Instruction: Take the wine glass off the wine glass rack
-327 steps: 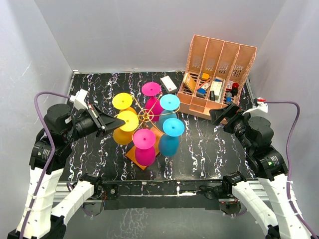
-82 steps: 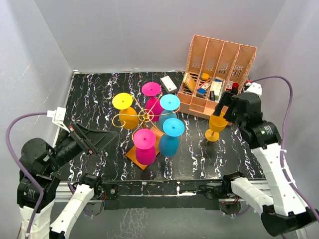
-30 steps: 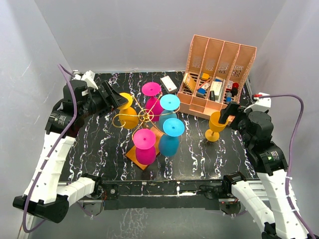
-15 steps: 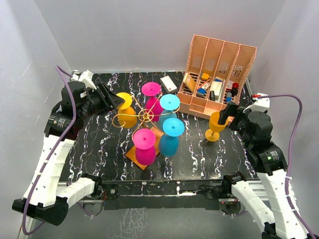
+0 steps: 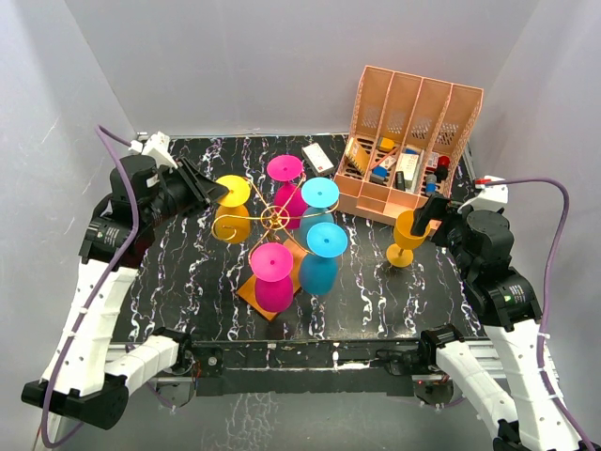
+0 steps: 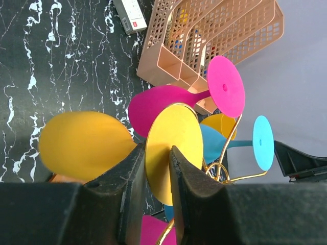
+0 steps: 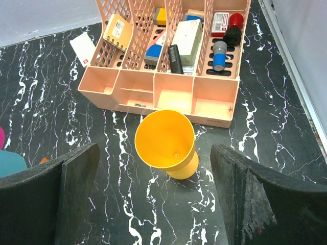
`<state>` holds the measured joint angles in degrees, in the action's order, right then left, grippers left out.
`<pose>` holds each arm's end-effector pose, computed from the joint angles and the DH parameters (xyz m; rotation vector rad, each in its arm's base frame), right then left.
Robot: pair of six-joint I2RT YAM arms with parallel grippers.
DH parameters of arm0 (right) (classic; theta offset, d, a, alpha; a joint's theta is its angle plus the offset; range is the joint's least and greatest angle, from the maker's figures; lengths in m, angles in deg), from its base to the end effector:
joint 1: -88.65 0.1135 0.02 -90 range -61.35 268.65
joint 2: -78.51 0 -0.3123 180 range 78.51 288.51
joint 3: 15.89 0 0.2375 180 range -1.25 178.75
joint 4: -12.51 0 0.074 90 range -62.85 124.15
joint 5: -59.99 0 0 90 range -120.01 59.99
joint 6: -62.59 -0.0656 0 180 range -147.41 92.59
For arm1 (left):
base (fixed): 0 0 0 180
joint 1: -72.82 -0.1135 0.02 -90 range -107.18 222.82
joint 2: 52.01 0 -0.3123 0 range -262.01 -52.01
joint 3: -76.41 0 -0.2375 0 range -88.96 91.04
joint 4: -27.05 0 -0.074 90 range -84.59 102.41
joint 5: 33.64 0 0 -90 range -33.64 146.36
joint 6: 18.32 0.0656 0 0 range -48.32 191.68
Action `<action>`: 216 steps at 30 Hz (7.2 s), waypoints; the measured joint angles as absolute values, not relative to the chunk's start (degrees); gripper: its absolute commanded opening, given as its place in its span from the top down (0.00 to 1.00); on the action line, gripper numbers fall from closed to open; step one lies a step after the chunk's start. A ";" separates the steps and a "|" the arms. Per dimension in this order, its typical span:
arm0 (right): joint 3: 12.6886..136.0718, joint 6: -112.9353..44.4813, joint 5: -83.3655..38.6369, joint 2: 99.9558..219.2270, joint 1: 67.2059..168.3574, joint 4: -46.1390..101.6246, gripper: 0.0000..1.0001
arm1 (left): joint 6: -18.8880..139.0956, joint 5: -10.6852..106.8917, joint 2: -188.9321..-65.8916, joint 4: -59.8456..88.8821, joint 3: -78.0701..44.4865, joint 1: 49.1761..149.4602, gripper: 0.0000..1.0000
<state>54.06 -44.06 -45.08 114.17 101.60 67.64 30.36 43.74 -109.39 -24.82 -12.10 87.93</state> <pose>0.0924 0.0037 0.3805 0.2363 1.9080 0.0923 0.1698 -0.0607 0.4676 -0.2909 1.9485 -0.8689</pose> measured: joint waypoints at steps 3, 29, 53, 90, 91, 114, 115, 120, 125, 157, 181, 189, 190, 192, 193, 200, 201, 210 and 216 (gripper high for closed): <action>54.06 -44.01 -45.08 114.17 101.60 67.66 0.01 | 29.62 43.72 -109.06 -24.56 -11.77 87.93 0.83; 55.10 -43.97 -45.93 111.74 101.60 68.97 0.01 | 16.20 43.48 -108.93 -22.85 -10.94 87.93 1.00; 55.45 -44.95 -46.08 110.96 101.60 69.17 0.01 | 11.06 34.26 -112.80 -16.29 -11.07 87.82 1.00; 57.57 -49.15 -39.70 111.37 101.60 70.39 0.01 | 18.14 71.96 -88.80 -45.56 -3.14 87.91 1.00; 57.57 -49.21 -39.44 111.37 101.60 70.41 0.01 | 18.17 72.29 -88.58 -45.41 -2.96 87.91 1.00; 59.45 -62.55 1.17 110.52 101.60 45.37 0.01 | -0.24 10.06 -92.43 22.68 -7.66 87.91 1.00; 58.56 -64.75 4.52 110.89 101.60 40.40 0.01 | -3.06 8.40 -92.85 26.35 -9.26 87.91 1.00; 54.80 -78.94 14.92 116.12 101.60 15.71 0.01 | -12.39 4.57 -93.54 37.91 -14.77 87.91 1.00; 54.10 -92.43 19.03 125.38 101.67 -4.05 0.02 | -21.07 4.49 -92.91 49.87 -21.15 87.91 1.00; 54.80 -100.34 7.88 147.61 139.57 -42.04 0.62 | -34.46 8.44 -93.11 68.25 -29.89 87.93 1.00; 53.22 -100.34 6.62 147.90 139.66 -51.48 0.92 | -29.09 11.18 -90.11 61.30 -32.60 88.17 0.65; 53.27 -88.71 5.46 137.84 139.66 -39.40 0.92 | -16.65 12.31 -87.14 46.41 -30.92 87.98 0.15; 53.31 -87.14 5.15 136.62 139.66 -37.41 0.92 | -15.38 12.42 -87.01 45.15 -30.64 87.98 0.10; 53.51 -82.52 3.80 133.43 139.66 -30.87 0.92 | -13.42 12.51 -86.75 42.76 -30.24 87.98 0.04; 53.68 -80.69 3.18 132.25 139.66 -28.23 0.92 | -12.65 12.51 -86.59 41.82 -30.09 87.98 0.03; 55.69 -65.45 -5.97 122.69 139.66 -2.59 0.92 | -4.63 12.49 -85.63 31.64 -25.48 87.98 0.03; 56.11 -63.40 -7.85 121.25 139.66 1.30 0.92 | -2.93 12.51 -85.30 29.54 -24.43 87.98 0.03; 62.19 -55.82 -30.85 111.07 139.66 35.51 0.92 | 7.76 13.97 -82.66 17.58 -20.91 87.98 0.03; 66.32 -64.10 -51.90 108.36 139.66 61.26 0.92 | 10.45 14.37 -82.70 15.27 -20.93 87.98 0.03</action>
<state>66.32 -64.10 -51.90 108.36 139.66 61.26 10.45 14.37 -82.70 15.27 -20.93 87.98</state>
